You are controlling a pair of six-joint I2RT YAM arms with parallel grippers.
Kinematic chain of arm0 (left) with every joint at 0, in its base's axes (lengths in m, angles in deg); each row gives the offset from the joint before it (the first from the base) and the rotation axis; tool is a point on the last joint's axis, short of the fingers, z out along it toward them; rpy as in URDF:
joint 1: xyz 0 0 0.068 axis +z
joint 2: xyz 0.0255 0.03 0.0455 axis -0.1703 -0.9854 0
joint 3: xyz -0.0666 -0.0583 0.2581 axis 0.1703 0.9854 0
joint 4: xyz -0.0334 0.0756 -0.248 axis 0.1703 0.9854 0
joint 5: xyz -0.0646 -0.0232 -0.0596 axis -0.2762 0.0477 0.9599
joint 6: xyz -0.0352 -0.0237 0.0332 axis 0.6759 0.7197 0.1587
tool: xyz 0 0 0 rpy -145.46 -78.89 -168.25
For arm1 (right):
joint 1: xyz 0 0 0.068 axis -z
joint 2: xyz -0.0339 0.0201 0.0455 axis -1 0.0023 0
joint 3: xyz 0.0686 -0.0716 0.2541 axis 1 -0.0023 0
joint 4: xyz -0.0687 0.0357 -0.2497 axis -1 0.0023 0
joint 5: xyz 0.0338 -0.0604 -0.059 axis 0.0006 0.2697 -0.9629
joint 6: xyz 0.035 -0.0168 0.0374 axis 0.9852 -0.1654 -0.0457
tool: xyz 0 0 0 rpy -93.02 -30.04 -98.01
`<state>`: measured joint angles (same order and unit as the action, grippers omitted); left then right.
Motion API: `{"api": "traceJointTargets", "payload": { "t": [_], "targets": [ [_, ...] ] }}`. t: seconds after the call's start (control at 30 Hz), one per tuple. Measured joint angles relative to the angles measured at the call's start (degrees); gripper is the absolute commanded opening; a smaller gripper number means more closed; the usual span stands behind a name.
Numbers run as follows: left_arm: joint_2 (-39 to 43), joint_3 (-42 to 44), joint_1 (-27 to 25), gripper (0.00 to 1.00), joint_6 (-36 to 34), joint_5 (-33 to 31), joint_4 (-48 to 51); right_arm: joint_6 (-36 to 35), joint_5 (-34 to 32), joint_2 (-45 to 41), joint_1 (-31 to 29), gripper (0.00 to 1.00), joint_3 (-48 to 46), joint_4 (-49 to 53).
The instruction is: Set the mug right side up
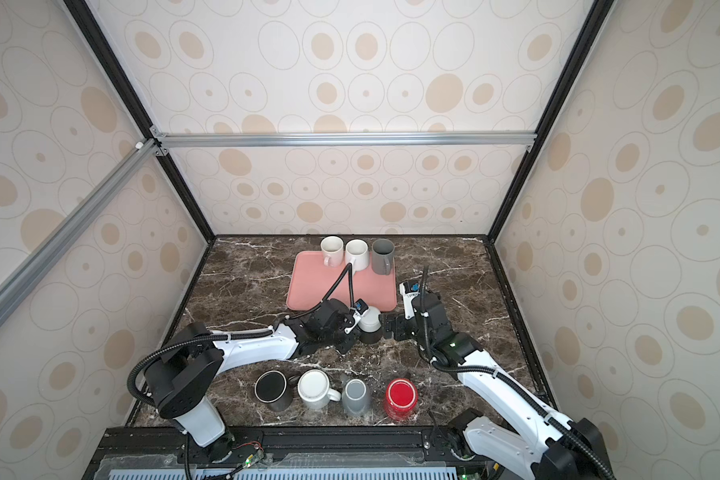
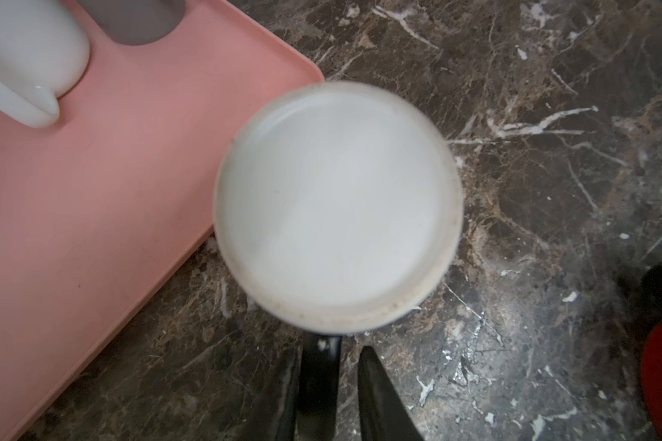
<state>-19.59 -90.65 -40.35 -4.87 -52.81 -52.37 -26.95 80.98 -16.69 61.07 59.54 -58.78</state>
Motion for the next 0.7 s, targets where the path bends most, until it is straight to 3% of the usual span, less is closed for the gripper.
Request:
{"api": "traceJointTargets", "payload": {
  "t": [0.43, 0.7],
  "targets": [
    [-1.5, 0.2, -0.4, 0.29, -0.9, -3.7, -1.2, 0.2, 0.7, 0.4, 0.0, 0.95, 0.0, -0.1],
    [-1.8, 0.2, -0.5, 0.16, -1.5, -3.5, -1.3, 0.2, 0.8, 0.7, 0.0, 0.95, 0.0, -0.1]
  ]
}}
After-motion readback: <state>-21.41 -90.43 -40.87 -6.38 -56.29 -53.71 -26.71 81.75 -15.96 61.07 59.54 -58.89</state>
